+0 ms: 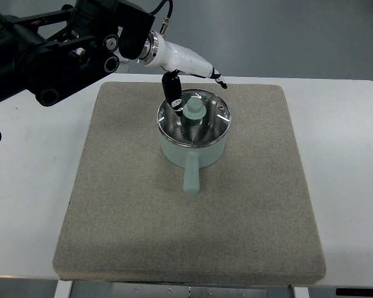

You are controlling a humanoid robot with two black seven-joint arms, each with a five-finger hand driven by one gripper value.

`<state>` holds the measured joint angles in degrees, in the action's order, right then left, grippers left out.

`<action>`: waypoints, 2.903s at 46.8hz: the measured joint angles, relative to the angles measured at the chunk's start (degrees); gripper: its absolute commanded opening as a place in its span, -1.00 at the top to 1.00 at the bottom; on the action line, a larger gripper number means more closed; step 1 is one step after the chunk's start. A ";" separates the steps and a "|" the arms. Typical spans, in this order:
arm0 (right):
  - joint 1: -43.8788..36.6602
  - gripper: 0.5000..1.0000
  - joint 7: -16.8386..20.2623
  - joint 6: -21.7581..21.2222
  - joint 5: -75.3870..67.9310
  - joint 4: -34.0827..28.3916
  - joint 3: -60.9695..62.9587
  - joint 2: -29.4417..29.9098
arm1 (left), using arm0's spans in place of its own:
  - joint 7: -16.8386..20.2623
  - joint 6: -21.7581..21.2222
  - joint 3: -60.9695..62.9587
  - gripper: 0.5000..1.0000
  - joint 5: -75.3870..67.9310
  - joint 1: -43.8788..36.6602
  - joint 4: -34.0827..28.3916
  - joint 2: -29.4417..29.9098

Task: Place lid left of pot with left hand
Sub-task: 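Close the left hand's fingers around the green lid knob, then lift the glass lid off the pot with the left hand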

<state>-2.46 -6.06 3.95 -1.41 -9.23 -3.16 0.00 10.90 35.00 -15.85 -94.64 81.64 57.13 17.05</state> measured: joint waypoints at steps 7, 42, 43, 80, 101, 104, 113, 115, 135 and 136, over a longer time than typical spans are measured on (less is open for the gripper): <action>0.01 -0.69 0.00 0.00 0.00 0.00 0.00 0.00 | 0.00 0.00 0.03 -0.74 -0.34 -0.12 0.00 -0.09; 0.01 -0.69 0.00 0.00 0.00 0.00 0.00 0.00 | 0.00 0.00 0.03 0.00 -2.48 -0.77 0.00 -0.06; 0.02 -0.69 0.00 0.00 0.00 0.00 0.00 0.00 | 0.00 0.00 0.03 0.03 -2.52 -0.78 0.00 -0.05; 0.04 -0.69 0.00 0.00 0.00 0.00 0.00 0.00 | 0.01 -0.01 0.03 1.00 -4.43 -0.86 0.45 0.00; 0.05 -0.69 0.00 0.00 0.00 0.00 0.00 0.00 | 0.00 0.01 -0.14 1.00 -4.22 -0.26 2.29 0.14; 0.02 -0.69 0.00 0.00 0.00 0.00 0.00 0.00 | 0.00 0.01 -0.16 1.00 -4.22 -0.26 2.30 0.19; 0.07 -0.69 0.00 0.00 0.00 0.00 0.00 0.00 | -0.05 0.01 -0.44 1.00 -4.22 -0.12 2.29 0.45; 0.06 -0.69 0.00 0.00 0.00 0.00 0.00 0.00 | -0.06 0.01 -0.66 1.00 -4.22 -0.08 2.27 0.54; -0.01 -0.69 0.00 0.00 0.00 0.00 0.00 0.00 | -0.09 0.01 -0.84 1.00 -3.75 -0.02 2.61 2.67; 0.00 -0.69 0.00 0.00 0.00 0.00 0.00 0.00 | -0.09 0.01 -0.88 1.00 -3.73 0.02 2.70 2.89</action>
<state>-2.47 -6.06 3.96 -1.41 -9.23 -3.16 0.00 10.81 35.01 -16.73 -98.37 81.66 59.83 19.95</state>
